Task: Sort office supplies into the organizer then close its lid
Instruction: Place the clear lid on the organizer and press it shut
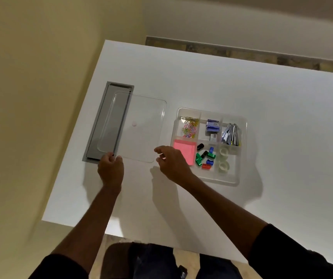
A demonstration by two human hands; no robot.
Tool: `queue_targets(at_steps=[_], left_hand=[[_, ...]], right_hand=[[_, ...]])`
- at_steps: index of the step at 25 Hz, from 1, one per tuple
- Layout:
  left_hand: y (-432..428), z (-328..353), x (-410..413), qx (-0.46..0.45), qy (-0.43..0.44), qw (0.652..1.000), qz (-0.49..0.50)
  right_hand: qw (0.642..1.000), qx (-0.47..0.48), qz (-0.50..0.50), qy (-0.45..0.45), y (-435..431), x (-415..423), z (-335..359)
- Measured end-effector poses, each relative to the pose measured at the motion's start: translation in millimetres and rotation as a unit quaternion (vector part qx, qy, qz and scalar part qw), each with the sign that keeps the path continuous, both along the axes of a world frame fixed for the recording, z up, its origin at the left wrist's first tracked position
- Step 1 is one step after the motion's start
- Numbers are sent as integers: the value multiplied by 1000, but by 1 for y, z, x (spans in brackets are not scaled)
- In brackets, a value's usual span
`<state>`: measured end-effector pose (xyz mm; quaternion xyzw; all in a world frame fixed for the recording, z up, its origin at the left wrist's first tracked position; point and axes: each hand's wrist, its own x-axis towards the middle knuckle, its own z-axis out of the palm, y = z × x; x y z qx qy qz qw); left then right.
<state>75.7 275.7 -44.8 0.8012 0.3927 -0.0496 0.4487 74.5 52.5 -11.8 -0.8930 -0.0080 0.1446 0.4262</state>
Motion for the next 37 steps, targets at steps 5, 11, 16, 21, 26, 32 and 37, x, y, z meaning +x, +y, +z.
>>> queue_targets(at_steps=[5, 11, 16, 21, 26, 32, 37], left_hand=[[38, -12, 19, -266, 84, 942, 185], [43, -24, 12, -349, 103, 918, 159], [39, -22, 9, -398, 101, 901, 142], [44, -18, 8, -382, 86, 912, 118], [46, -3, 18, -420, 30, 895, 145], [26, 38, 48, -493, -41, 862, 109], [10, 48, 68, -506, -58, 852, 123]], right_hand=[[971, -173, 161, -32, 68, 10, -29], [916, -316, 230, -83, 86, 15, -50], [931, -297, 199, -76, 93, 17, -53], [942, -269, 176, -100, 102, 22, -29], [941, -262, 148, -157, 102, 26, 25], [940, -244, 128, -200, 74, 40, 80], [967, -144, 90, -191, 45, 34, 130]])
